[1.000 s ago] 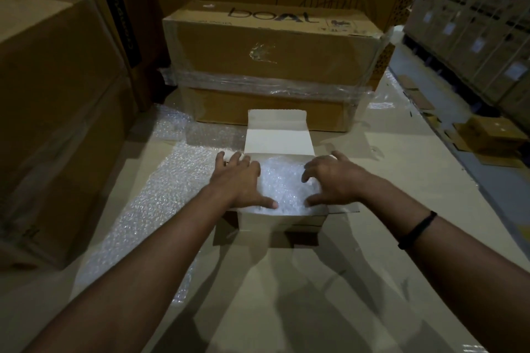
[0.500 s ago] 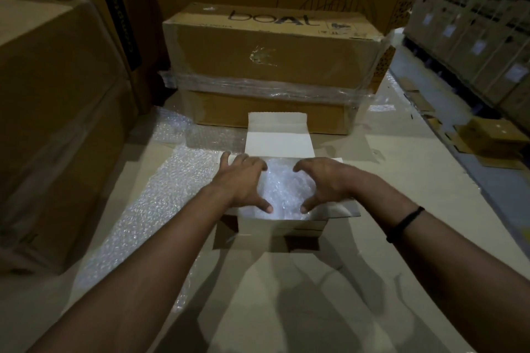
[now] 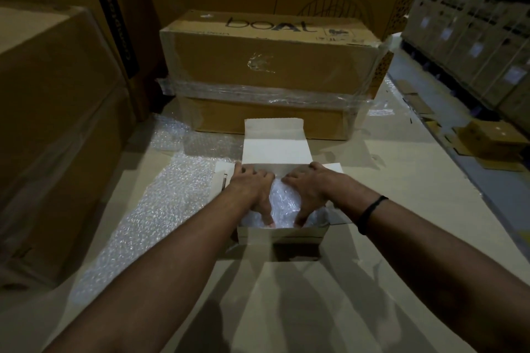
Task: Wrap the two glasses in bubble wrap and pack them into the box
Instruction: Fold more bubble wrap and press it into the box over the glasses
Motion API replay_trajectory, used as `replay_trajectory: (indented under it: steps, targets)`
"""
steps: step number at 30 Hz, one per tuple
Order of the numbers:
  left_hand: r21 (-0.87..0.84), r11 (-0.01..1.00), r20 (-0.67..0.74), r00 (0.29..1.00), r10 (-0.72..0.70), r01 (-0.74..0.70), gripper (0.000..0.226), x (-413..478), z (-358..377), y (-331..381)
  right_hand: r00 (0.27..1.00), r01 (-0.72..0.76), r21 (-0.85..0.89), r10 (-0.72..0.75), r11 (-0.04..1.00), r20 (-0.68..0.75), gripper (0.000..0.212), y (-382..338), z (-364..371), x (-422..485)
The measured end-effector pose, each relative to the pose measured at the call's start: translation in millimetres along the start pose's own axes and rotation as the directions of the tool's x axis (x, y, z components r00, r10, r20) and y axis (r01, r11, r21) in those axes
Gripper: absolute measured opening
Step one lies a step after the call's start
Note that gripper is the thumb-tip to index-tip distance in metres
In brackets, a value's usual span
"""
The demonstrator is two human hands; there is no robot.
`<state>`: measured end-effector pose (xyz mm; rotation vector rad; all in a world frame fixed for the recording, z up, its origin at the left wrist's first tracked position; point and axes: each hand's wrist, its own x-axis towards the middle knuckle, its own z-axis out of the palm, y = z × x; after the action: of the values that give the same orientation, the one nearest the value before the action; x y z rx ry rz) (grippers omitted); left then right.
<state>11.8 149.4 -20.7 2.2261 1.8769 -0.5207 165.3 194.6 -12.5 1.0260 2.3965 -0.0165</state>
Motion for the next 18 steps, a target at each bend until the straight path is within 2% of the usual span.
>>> replay_trajectory:
  steps: [3, 5, 8, 10, 13, 14, 16, 18]
  targets:
    - [-0.029, 0.999, -0.015, 0.999, 0.030, -0.031, 0.119, -4, 2, -8, 0.999, -0.014, 0.214, 0.022, 0.977, -0.034, 0.121, 11, -4, -17]
    - [-0.115, 0.992, -0.062, 0.997, 0.047, -0.054, 0.121, -12, 3, -18, 0.997, -0.035, 0.322, 0.055, 0.946, -0.054, 0.120, 24, -6, -29]
    - [-0.214, 0.976, -0.149, 0.989, 0.016, -0.048, 0.112, -29, -2, -35, 0.997, -0.073, 0.121, 0.076, 0.990, -0.020, 0.114, 32, -3, -39]
    - [-0.199, 0.980, -0.147, 0.989, 0.000, -0.029, 0.090, -37, -5, -44, 0.996, -0.078, 0.045, 0.076, 0.996, 0.036, 0.106, 30, 1, -39]
    - [-0.028, 1.000, -0.048, 0.999, -0.002, 0.000, 0.046, -40, -7, -45, 0.997, -0.063, 0.019, 0.063, 0.998, 0.042, 0.090, 23, 2, -36]
    - [0.039, 0.999, -0.022, 1.000, -0.005, 0.006, 0.040, -39, -6, -43, 0.997, -0.059, -0.009, 0.060, 0.998, 0.039, 0.087, 21, 3, -33]
    - [0.168, 0.986, -0.002, 1.000, -0.003, 0.003, 0.033, -35, -5, -37, 0.997, -0.057, -0.088, 0.061, 0.995, 0.049, 0.086, 16, 6, -29]
    - [0.265, 0.964, -0.013, 1.000, 0.008, -0.004, 0.038, -32, 1, -29, 0.997, -0.063, -0.143, 0.069, 0.988, 0.044, 0.088, 14, 9, -28]
